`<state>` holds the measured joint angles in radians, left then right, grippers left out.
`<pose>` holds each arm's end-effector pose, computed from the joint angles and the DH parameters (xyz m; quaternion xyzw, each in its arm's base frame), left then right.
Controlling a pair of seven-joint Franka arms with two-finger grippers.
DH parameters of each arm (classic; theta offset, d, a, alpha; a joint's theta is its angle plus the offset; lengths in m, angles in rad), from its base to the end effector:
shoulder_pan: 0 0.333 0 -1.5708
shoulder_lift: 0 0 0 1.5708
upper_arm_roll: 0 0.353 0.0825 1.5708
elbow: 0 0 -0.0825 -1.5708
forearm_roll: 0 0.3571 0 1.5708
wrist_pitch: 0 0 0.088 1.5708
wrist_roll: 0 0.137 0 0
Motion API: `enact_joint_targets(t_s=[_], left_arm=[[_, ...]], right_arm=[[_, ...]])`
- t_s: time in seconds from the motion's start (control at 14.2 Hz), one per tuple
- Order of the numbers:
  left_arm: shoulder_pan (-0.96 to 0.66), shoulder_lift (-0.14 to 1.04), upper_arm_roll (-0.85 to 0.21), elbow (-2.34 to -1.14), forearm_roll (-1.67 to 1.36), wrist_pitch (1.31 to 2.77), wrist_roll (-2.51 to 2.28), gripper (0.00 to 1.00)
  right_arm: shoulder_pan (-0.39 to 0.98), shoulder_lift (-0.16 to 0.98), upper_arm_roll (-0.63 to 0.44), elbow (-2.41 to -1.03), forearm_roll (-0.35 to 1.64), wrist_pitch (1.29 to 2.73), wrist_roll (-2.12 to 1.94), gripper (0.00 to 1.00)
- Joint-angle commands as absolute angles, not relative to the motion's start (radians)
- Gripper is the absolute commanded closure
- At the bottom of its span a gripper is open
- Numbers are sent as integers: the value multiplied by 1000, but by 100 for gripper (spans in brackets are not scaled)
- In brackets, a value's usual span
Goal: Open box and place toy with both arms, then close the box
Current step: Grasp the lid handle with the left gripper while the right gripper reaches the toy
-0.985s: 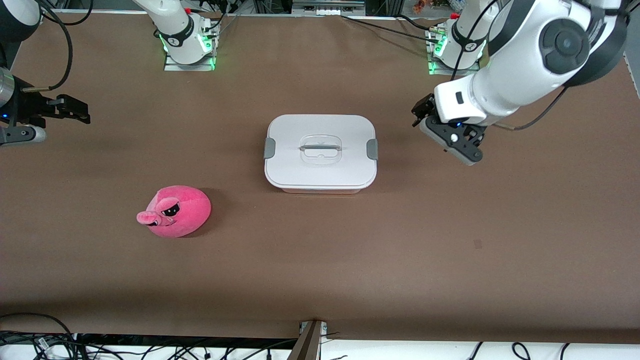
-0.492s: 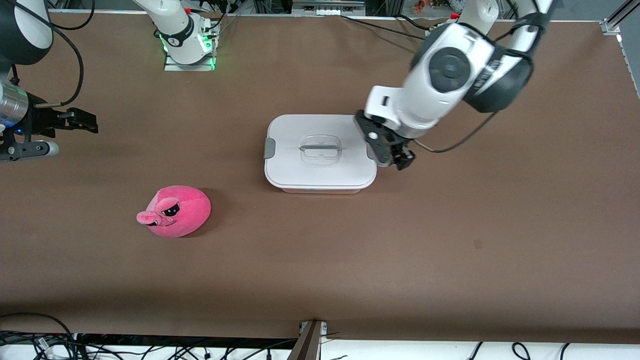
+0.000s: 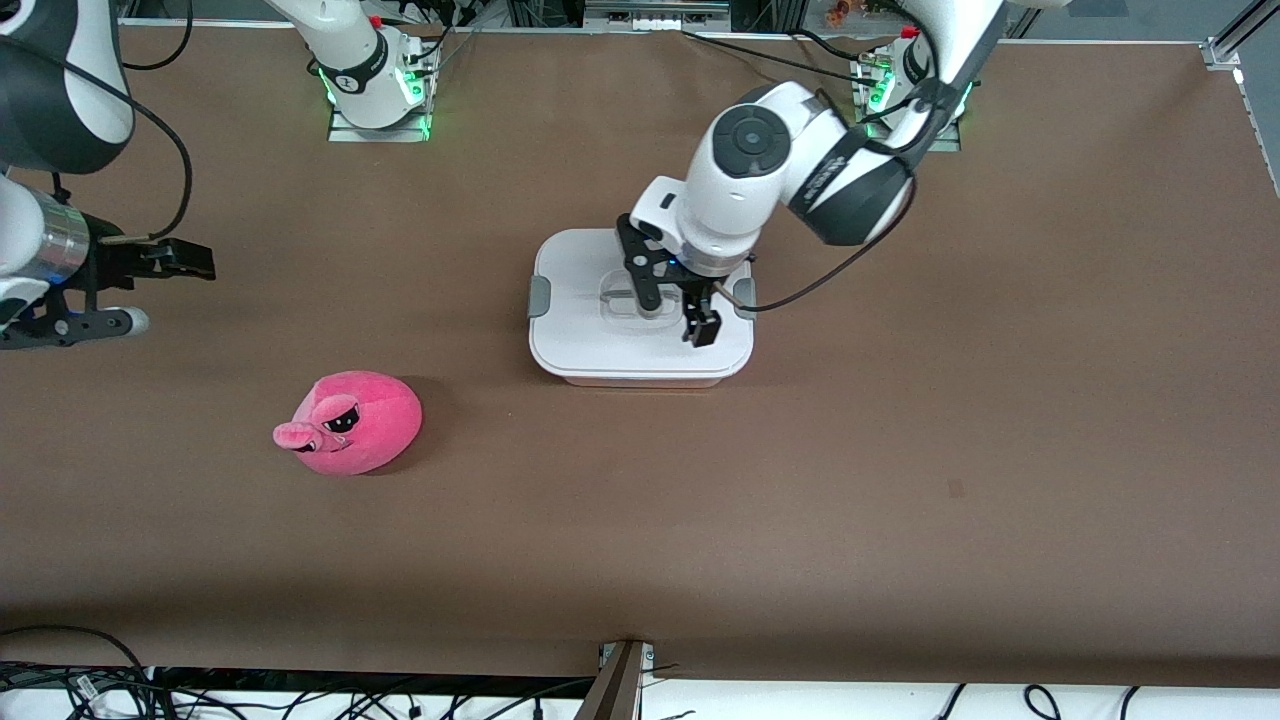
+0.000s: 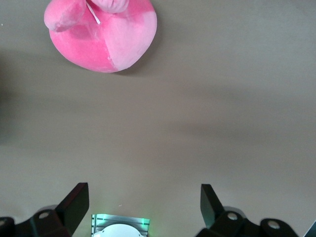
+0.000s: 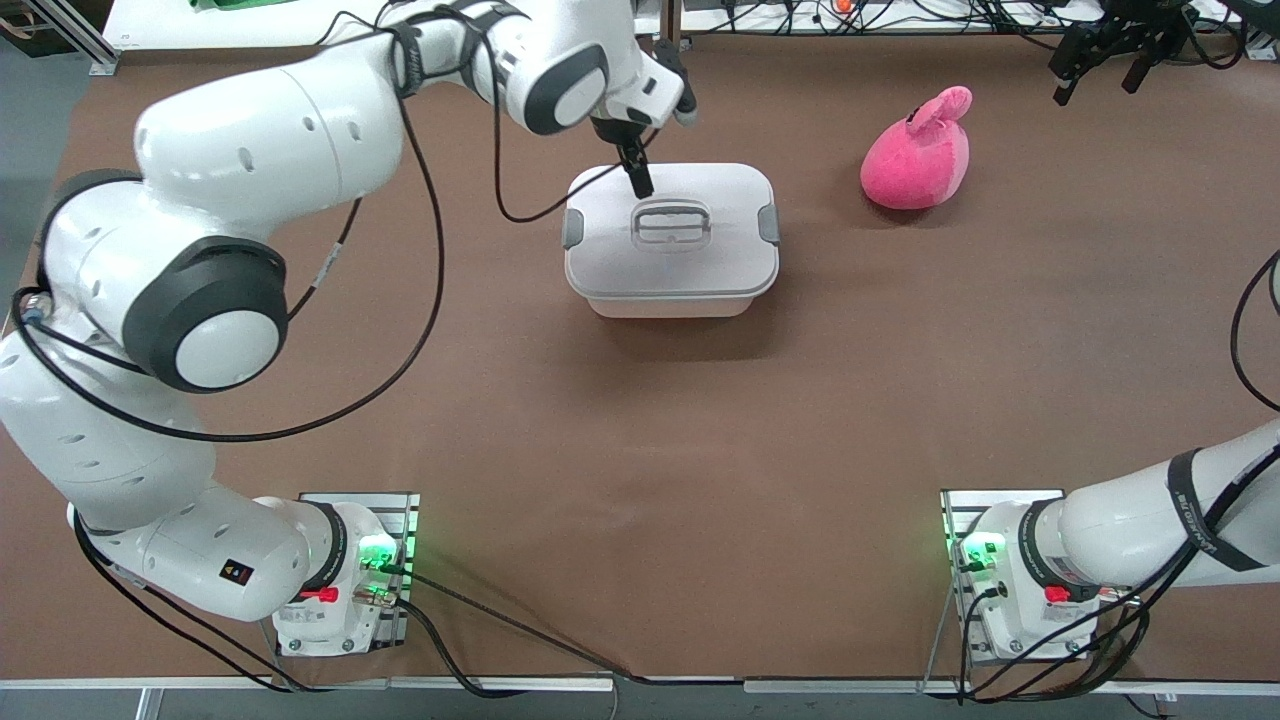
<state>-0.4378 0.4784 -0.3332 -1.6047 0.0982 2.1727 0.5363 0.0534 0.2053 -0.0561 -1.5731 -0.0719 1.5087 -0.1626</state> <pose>0.5188 -0.4495 0.3910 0.7899 -0.6096 0.0542 0.0391 0.5675 -0.0090 0.5140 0.9867 0.0815 -0.1372 0.0304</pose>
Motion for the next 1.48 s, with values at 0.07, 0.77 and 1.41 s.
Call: enact_joint_targets(t_s=[0.07, 0.77, 1.41], left_arm=[[-511, 548, -319, -1571, 204, 2210, 540, 0], [-517, 555, -325, -1566, 233, 2183, 640, 0], [-531, 548, -325, -1566, 229, 2161, 652, 77]], right_arm=[[55, 238, -49, -1607, -54, 1575, -260, 0], [61, 344, 35, -1701, -38, 1907, -365, 0], [57, 425, 37, -1736, 5, 2090, -480, 0]])
